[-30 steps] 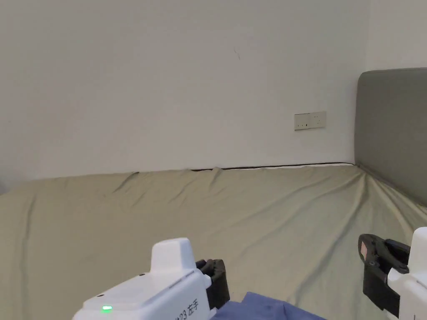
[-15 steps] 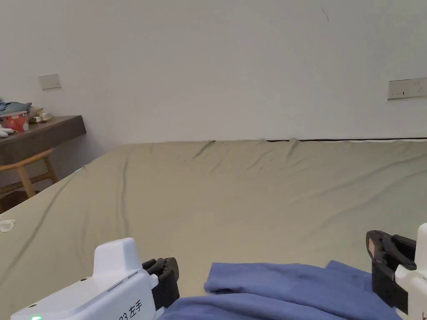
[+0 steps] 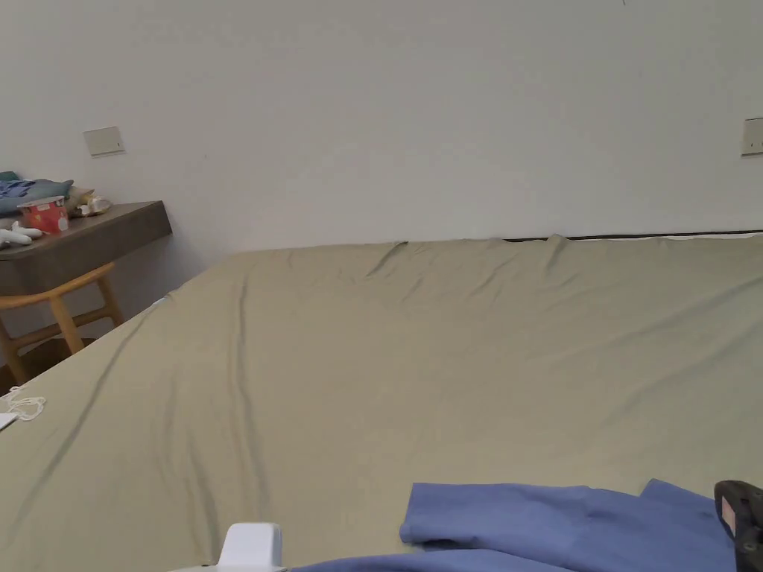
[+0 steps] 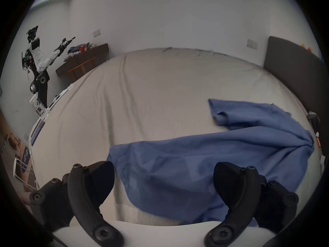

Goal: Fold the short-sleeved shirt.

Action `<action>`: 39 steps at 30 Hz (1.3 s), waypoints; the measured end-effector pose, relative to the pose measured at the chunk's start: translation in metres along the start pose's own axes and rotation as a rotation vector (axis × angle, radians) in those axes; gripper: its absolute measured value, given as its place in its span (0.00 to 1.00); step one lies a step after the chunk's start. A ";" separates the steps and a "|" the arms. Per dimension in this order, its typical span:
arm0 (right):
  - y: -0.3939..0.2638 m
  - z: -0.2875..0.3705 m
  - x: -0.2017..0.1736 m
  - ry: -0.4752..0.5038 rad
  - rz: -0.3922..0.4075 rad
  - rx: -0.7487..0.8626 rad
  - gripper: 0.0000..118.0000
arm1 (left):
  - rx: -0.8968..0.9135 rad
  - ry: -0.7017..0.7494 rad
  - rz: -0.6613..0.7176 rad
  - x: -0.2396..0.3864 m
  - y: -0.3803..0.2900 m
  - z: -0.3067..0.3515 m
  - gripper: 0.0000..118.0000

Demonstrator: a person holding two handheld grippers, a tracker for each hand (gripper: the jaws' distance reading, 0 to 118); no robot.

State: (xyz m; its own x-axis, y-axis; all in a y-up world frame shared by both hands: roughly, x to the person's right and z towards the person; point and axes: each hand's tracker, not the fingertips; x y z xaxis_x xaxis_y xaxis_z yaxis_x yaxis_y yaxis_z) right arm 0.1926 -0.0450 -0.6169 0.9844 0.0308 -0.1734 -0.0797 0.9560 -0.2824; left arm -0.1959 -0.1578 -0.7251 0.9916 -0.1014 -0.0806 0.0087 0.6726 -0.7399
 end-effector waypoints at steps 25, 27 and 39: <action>-0.002 -0.024 0.036 -0.091 -0.049 -0.064 0.00 | -0.053 -0.187 0.113 0.015 0.018 -0.041 0.08; 0.003 -0.025 0.046 -0.102 -0.049 -0.065 0.01 | -0.046 -0.183 0.101 0.017 0.016 -0.041 0.08; 0.020 -0.163 0.087 -0.057 0.055 -0.514 0.95 | -0.027 -0.159 0.017 0.025 0.013 -0.044 0.08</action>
State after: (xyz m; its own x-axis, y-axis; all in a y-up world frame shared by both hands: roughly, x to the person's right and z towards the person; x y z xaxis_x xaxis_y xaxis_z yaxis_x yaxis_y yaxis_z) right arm 0.2510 -0.0709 -0.7913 0.9824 0.1063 -0.1536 -0.1842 0.6858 -0.7041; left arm -0.1767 -0.1841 -0.7663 0.9995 0.0282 0.0116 -0.0097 0.6529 -0.7574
